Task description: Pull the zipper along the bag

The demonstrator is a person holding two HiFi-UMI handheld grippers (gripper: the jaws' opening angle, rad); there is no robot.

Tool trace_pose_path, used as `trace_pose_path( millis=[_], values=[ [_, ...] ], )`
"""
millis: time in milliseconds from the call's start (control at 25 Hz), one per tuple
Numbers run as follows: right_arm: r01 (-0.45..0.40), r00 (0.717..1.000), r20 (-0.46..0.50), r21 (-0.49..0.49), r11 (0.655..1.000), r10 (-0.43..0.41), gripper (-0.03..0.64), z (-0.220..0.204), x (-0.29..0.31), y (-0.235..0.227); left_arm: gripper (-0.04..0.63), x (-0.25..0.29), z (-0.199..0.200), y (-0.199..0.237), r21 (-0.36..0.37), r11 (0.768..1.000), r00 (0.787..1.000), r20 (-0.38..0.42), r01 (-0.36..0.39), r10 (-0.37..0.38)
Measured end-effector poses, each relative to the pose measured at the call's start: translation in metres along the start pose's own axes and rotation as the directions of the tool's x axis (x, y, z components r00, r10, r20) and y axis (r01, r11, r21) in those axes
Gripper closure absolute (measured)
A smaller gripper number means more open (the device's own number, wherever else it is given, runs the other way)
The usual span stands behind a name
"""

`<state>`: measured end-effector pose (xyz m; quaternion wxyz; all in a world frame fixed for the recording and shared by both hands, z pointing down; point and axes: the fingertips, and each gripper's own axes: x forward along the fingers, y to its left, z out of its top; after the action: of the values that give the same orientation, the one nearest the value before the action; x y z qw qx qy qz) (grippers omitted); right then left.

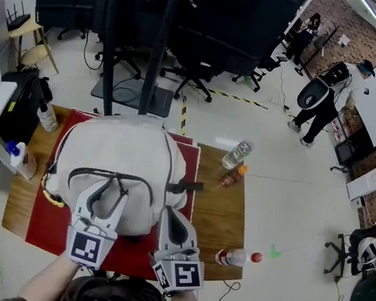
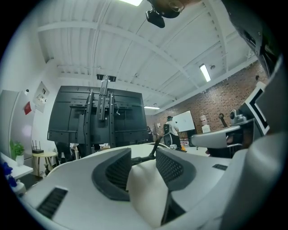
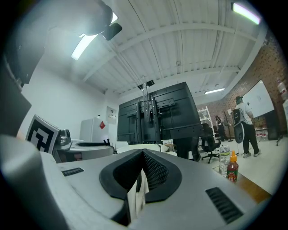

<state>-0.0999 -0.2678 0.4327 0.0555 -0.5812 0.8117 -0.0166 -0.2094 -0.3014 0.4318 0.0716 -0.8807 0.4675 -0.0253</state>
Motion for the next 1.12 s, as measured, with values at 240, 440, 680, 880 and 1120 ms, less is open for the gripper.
trace_pose_path(
  millis=[240,440,680,880,1120],
  values=[
    [0.004,1.0,0.025,-0.01,1.0,-0.004,0.62,-0.001,0.005,-0.005,0.549,0.002,-0.006,0.007,-0.027,1.0,1.0,-0.03,-0.007,0.007],
    [-0.008,1.0,-0.03,-0.003,1.0,0.008,0.62,-0.012,0.014,-0.005,0.552,0.001,-0.01,0.01,-0.056,0.998,0.999,-0.044,0.024,-0.026],
    [-0.026,0.983,-0.179,0.05,0.998,0.034,0.616,-0.043,0.032,-0.001,0.553,-0.002,-0.007,0.016,-0.076,0.997,0.999,-0.043,0.024,-0.028],
    [-0.085,0.952,-0.291,0.042,0.995,0.094,0.478,-0.065,0.044,0.014,0.554,-0.007,-0.006,0.021,-0.095,0.995,0.999,-0.045,0.021,-0.025],
    [-0.088,0.936,-0.341,-0.005,0.996,0.081,0.476,-0.069,0.067,0.015,0.554,-0.008,-0.004,0.024,-0.117,0.993,0.999,-0.043,0.029,-0.034]
  ],
)
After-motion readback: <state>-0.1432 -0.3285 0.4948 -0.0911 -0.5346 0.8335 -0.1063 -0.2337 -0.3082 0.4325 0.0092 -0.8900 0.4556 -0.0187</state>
